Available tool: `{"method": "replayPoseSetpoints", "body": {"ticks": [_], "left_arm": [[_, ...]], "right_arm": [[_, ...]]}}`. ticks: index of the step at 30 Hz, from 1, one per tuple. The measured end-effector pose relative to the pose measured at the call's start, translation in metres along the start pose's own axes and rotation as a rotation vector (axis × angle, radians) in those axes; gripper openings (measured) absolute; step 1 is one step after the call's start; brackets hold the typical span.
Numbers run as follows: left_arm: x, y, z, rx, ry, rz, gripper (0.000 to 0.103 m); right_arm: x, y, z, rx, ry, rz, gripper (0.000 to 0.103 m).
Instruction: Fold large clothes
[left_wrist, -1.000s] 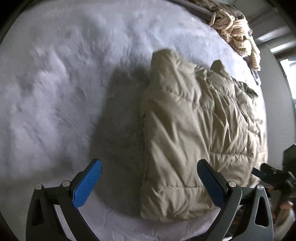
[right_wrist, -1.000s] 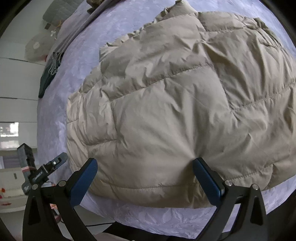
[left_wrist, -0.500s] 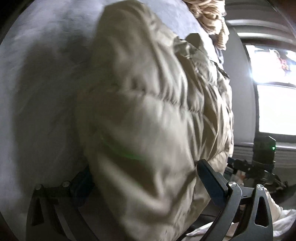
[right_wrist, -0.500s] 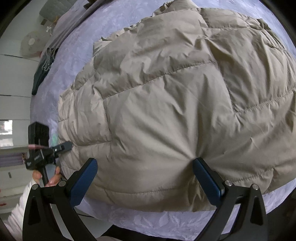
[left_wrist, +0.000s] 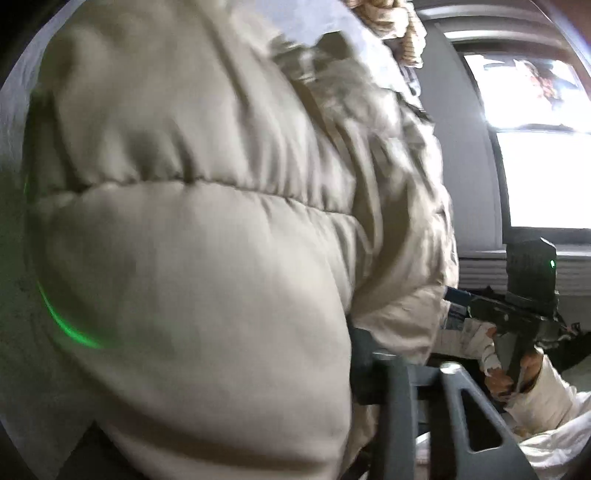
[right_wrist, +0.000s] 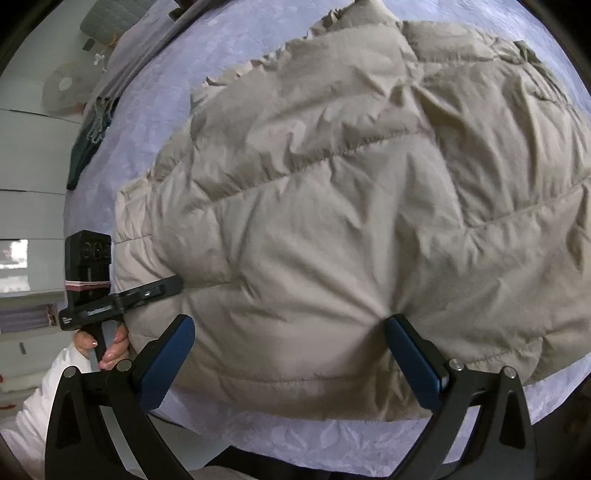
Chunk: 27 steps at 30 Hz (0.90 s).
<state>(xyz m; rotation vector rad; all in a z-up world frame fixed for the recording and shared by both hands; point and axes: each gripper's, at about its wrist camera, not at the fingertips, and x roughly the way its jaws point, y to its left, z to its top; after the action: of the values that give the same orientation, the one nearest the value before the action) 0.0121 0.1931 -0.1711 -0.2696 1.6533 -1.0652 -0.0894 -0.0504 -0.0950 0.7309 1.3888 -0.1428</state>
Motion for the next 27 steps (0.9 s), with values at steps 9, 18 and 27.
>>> {"method": "replayPoseSetpoints", "body": {"ticks": [9,18,27], "left_arm": [[-0.047,-0.062,-0.002,0.022,-0.088,-0.040,0.030],[-0.056,-0.165,-0.002,0.014,-0.152,0.082,0.030],[0.011,-0.279,0.033,0.056,-0.074,0.254,0.031]], "right_arm": [[-0.034,-0.026,0.015,0.019,-0.166,-0.066,0.017],[0.000,-0.057,0.052,-0.028,-0.144,0.023,0.013],[0.029,-0.086,0.071,-0.019,-0.073,0.151,0.005]]}}
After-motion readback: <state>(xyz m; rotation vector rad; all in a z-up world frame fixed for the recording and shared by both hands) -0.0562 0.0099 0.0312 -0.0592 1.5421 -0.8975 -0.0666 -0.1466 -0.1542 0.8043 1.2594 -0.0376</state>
